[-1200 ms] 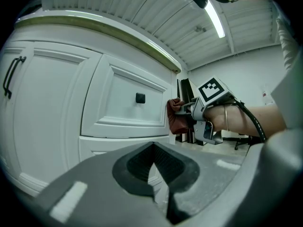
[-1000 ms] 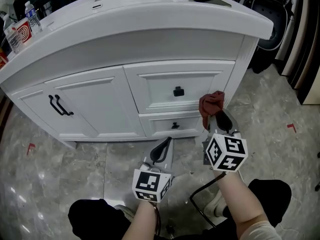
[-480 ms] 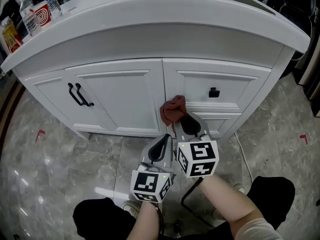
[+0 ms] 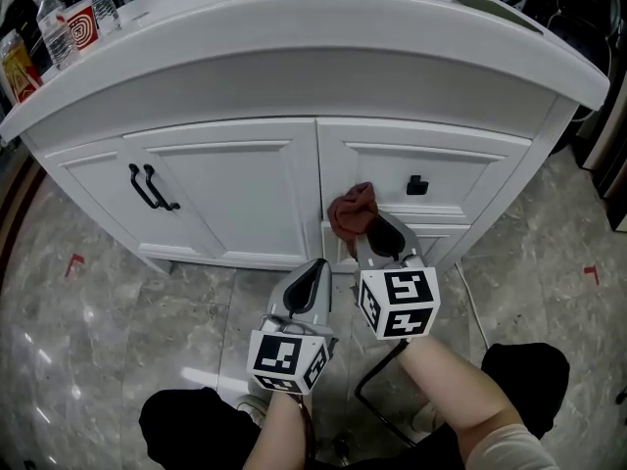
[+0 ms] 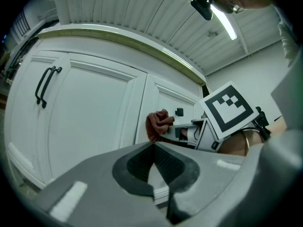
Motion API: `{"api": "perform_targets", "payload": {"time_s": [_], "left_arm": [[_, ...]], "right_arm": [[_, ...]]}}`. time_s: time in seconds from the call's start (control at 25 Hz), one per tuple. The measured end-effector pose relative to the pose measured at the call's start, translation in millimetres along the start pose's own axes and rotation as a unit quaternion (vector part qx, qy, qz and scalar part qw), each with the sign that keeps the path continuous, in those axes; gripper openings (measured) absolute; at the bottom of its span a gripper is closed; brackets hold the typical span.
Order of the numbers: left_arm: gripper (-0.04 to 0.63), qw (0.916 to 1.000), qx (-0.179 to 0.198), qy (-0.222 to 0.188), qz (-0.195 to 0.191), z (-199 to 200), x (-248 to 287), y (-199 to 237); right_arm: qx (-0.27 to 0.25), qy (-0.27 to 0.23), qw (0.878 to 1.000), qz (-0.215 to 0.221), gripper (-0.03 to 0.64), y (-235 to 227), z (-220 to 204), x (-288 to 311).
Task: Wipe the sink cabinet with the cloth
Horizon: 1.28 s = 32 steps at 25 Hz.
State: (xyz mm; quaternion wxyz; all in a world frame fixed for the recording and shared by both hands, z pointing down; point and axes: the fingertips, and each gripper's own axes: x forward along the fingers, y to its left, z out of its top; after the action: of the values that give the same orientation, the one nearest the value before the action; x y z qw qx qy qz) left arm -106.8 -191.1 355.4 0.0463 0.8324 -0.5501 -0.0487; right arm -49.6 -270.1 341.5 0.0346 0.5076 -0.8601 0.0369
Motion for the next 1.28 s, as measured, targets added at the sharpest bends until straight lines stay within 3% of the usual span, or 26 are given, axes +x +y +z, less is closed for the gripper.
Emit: {"api": "perform_targets", "payload": {"time_s": [0.48, 0.88, 1.28], "left_arm": [[0.0, 0.999, 0.007, 0.016, -0.041, -8.9, 19.6, -43.2], [0.0, 0.9964, 0.011, 0.031, -0.079, -22.8, 33.6, -81.9], [0.0, 0.9956, 0.01, 0.043, -0.083, -35.1, 34.8, -92.7]], "right_arm": [[0.015, 0.003, 0.998, -0.061, 0.092, -74.3, -1.8, -38.2], [0.056, 0.001, 0.987, -0.149, 0.092, -160.4, -5.6, -83.3], [0.079, 0.011, 0.978, -0.192, 0.092, -196.7, -17.8, -108.8]]}}
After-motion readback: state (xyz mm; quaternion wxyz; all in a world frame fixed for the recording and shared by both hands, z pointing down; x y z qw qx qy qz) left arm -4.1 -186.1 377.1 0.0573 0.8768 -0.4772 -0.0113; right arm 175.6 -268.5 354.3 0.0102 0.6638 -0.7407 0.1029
